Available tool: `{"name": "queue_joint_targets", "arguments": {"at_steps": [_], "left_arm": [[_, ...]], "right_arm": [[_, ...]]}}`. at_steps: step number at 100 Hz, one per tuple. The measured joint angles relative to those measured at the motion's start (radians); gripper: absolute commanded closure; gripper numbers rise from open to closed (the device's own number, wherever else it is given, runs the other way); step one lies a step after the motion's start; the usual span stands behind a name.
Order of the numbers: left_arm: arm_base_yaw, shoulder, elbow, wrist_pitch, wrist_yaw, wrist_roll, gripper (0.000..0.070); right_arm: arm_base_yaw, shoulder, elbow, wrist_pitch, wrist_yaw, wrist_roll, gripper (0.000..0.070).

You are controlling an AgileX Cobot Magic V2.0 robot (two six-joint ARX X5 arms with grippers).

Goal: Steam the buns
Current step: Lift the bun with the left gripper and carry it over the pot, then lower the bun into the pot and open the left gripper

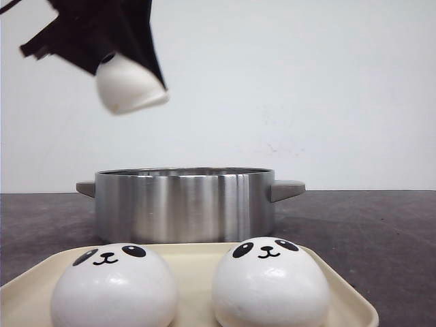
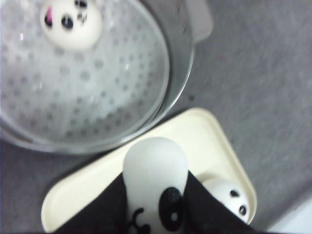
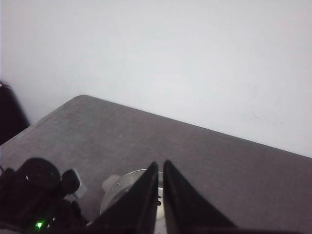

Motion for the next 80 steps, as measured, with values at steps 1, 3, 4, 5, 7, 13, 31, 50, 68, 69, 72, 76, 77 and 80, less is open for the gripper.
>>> {"name": "queue_joint_targets", "arguments": {"at_steps": [1,3,4,5,7,13,31,50,68,69,72,76,77,80], "left_arm": [[0.003,0.004,0.008,0.000,-0.009,0.005,0.0700],[0.006,0.009,0.019,0.000,-0.023,0.012,0.0700],[0.008,0.012,0.025,0.001,-0.031,0.016,0.0700],[0.010,0.014,0.032,0.002,-0.040,0.019,0.0700],[0.014,0.019,0.041,0.003,-0.053,0.025,0.0700],[0.035,0.048,0.091,0.015,-0.100,0.054,0.0700],[0.128,0.213,0.269,0.015,-0.101,0.119,0.0700],[0.190,0.447,0.426,-0.024,-0.090,0.147,0.0700],[0.222,0.582,0.484,-0.029,-0.090,0.179,0.0700],[0.223,0.584,0.485,-0.029,-0.090,0.179,0.0700],[0.229,0.602,0.485,-0.030,-0.091,0.183,0.0700],[0.235,0.620,0.485,-0.031,-0.091,0.185,0.0700],[0.236,0.625,0.485,-0.031,-0.091,0.186,0.0700],[0.242,0.643,0.485,-0.031,-0.091,0.188,0.0700]], "right_arm": [[0.000,0.001,0.000,0.000,0.000,0.000,0.0688],[0.000,0.003,0.000,0.000,0.000,0.000,0.0688],[0.000,0.003,0.000,0.000,0.000,0.000,0.0688],[0.000,0.004,0.000,0.000,0.000,0.000,0.0688],[0.000,0.005,0.000,0.000,0.000,0.000,0.0688],[0.000,0.007,0.000,0.000,0.000,0.000,0.0688],[0.000,0.009,0.000,0.000,-0.001,0.000,0.0688],[0.000,0.010,0.000,0.000,-0.003,0.000,0.0688],[0.000,0.010,0.000,0.000,-0.003,0.000,0.0688],[0.000,0.010,0.000,0.000,-0.003,0.000,0.0688],[0.000,0.010,0.000,0.000,-0.003,0.000,0.0688],[0.000,0.010,0.000,0.000,-0.003,0.000,0.0688],[0.000,0.010,0.000,0.000,-0.003,0.000,0.0688],[0.000,0.010,0.000,0.000,-0.003,0.000,0.0688]]}}
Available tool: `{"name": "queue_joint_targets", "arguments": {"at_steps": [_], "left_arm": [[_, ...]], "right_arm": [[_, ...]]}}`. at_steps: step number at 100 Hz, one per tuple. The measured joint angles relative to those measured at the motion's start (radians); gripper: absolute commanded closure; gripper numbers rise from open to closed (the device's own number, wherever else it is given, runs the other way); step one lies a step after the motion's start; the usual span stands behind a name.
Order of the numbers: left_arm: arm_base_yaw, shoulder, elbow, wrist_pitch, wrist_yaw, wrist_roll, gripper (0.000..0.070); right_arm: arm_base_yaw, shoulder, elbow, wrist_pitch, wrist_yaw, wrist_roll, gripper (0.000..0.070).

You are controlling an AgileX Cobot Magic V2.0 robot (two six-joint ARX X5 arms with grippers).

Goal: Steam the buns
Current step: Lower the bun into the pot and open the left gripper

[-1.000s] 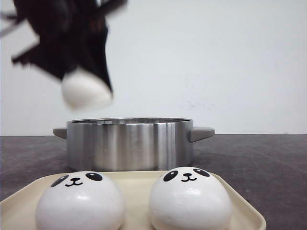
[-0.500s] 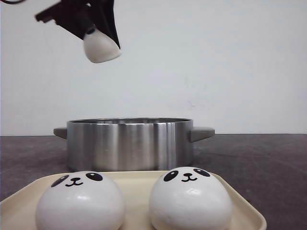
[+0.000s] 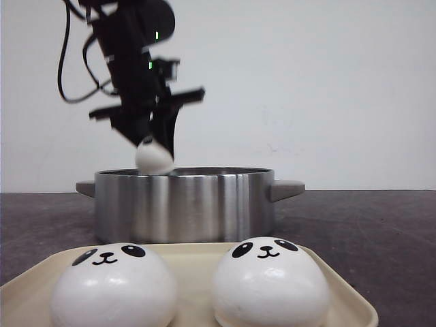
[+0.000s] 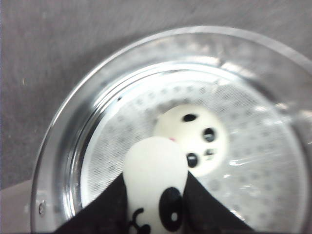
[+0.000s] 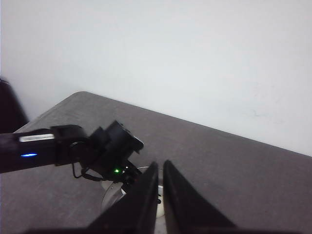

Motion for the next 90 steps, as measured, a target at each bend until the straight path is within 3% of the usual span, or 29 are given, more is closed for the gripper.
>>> {"name": "queue_joint_targets", "arguments": {"at_steps": [13,19,30,39,57,69,90], "left_arm": [[0.013,0.055,0.000,0.000,-0.001,0.005,0.0672],[0.014,0.069,0.000,0.001,-0.001,0.005,0.0559],[0.019,0.079,0.000,0.001,0.000,0.004,0.0277],[0.021,0.080,0.000,0.005,0.000,0.005,0.0181],[0.023,0.080,0.010,-0.007,0.002,0.004,0.0170],[0.024,0.081,0.043,-0.038,0.002,0.004,0.0051],[0.026,0.080,0.182,-0.107,0.001,-0.016,0.0065]], "right_arm": [[0.000,0.000,0.000,0.000,0.000,0.000,0.0688],[0.000,0.000,0.000,0.000,0.000,0.000,0.0688],[0.000,0.000,0.000,0.000,0.000,0.000,0.0688],[0.000,0.000,0.000,0.000,0.000,0.000,0.0688],[0.000,0.000,0.000,0.000,0.000,0.000,0.0688],[0.000,0.000,-0.005,0.000,0.000,0.000,0.0688],[0.000,0.002,-0.013,0.000,0.001,-0.002,0.0688]]}}
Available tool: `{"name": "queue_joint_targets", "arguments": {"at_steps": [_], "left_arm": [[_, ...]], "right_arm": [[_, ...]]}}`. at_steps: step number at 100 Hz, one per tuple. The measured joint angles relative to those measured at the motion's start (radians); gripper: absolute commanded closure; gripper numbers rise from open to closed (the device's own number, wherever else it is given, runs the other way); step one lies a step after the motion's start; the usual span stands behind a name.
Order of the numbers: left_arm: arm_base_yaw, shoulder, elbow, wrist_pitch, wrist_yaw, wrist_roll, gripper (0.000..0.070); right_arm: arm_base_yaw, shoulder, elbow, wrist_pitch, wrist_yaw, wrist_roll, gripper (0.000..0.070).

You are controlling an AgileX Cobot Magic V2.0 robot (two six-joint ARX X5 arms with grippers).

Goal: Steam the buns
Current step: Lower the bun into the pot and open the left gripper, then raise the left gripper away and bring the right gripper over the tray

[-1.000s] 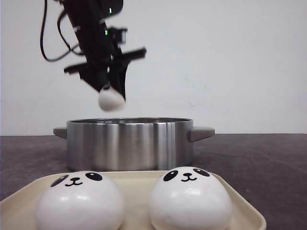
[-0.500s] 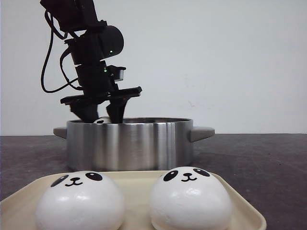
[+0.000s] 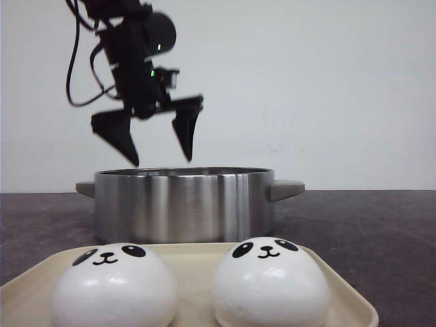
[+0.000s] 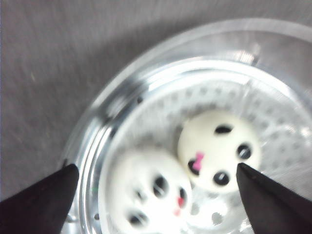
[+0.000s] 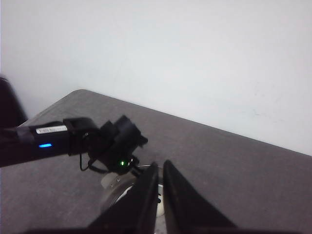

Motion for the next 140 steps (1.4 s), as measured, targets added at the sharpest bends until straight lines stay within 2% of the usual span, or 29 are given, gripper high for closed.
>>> {"name": "queue_joint_targets", "arguments": {"at_steps": [21,39,61,84,87,90,101,107,140], "left_arm": [[-0.014,-0.105,0.071,-0.001,0.000,-0.056,0.0066],[-0.052,-0.348,0.085,-0.006,0.000,-0.060,0.0066],[-0.055,-0.576,0.093,-0.084,-0.001,-0.055,0.0066],[-0.060,-0.771,0.093,-0.218,-0.006,-0.018,0.0066],[-0.060,-0.796,0.093,-0.241,-0.007,-0.012,0.0065],[-0.060,-0.821,0.093,-0.267,-0.008,-0.005,0.0065],[-0.060,-0.894,0.093,-0.366,-0.008,0.008,0.0065],[-0.060,-0.927,0.093,-0.407,-0.008,0.013,0.0065],[-0.060,-1.094,0.093,-0.435,-0.010,0.020,0.0066]], "right_arm": [[0.000,-0.006,-0.102,0.000,0.003,0.002,0.0688],[-0.023,-0.004,-0.301,0.000,-0.025,0.049,0.0688],[-0.103,-0.004,-0.650,0.028,-0.216,0.113,0.0688],[-0.165,0.001,-1.020,0.315,-0.483,0.160,0.0684],[-0.166,0.001,-1.057,0.343,-0.510,0.170,0.0659],[-0.166,0.001,-1.090,0.364,-0.536,0.181,0.0600],[-0.165,0.001,-1.168,0.394,-0.600,0.218,0.0242],[-0.163,0.001,-1.192,0.394,-0.617,0.234,0.0117],[-0.131,0.027,-1.225,0.382,-0.687,0.275,0.0109]]}}
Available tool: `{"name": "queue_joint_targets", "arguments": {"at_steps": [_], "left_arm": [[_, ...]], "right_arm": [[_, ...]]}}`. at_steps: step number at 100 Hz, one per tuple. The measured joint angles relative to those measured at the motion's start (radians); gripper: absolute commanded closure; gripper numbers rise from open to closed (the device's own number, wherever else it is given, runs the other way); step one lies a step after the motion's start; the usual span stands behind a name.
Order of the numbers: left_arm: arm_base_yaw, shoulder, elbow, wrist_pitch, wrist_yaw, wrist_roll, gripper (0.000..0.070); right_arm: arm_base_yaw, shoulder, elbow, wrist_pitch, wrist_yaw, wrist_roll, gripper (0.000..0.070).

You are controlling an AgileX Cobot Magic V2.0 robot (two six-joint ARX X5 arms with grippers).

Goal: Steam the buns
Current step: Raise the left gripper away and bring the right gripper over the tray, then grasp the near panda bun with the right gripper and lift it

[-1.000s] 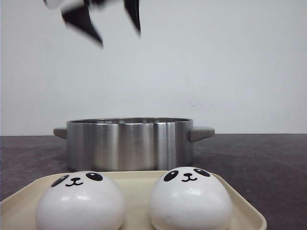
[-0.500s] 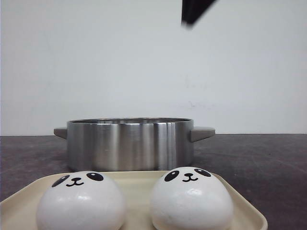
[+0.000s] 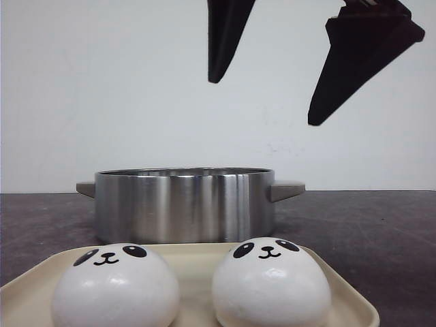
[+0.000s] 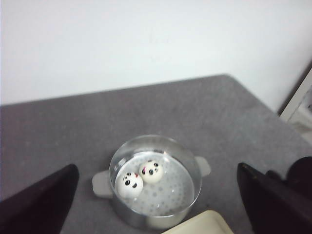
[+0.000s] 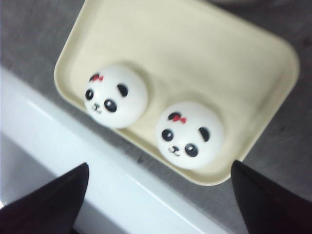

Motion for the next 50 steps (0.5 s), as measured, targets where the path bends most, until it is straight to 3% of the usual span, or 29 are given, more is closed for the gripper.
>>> {"name": "queue_joint_targets", "arguments": {"at_steps": [34,50], "left_arm": [[0.000,0.000,0.001,-0.039,-0.020,0.000,0.0065],[0.000,-0.002,0.001,-0.061,-0.020,0.000,0.0065]], "right_arm": [[0.006,0.159,-0.002,-0.030,-0.050,0.005,0.0111],[0.021,0.220,-0.003,-0.030,-0.059,0.005,0.0167]]}}
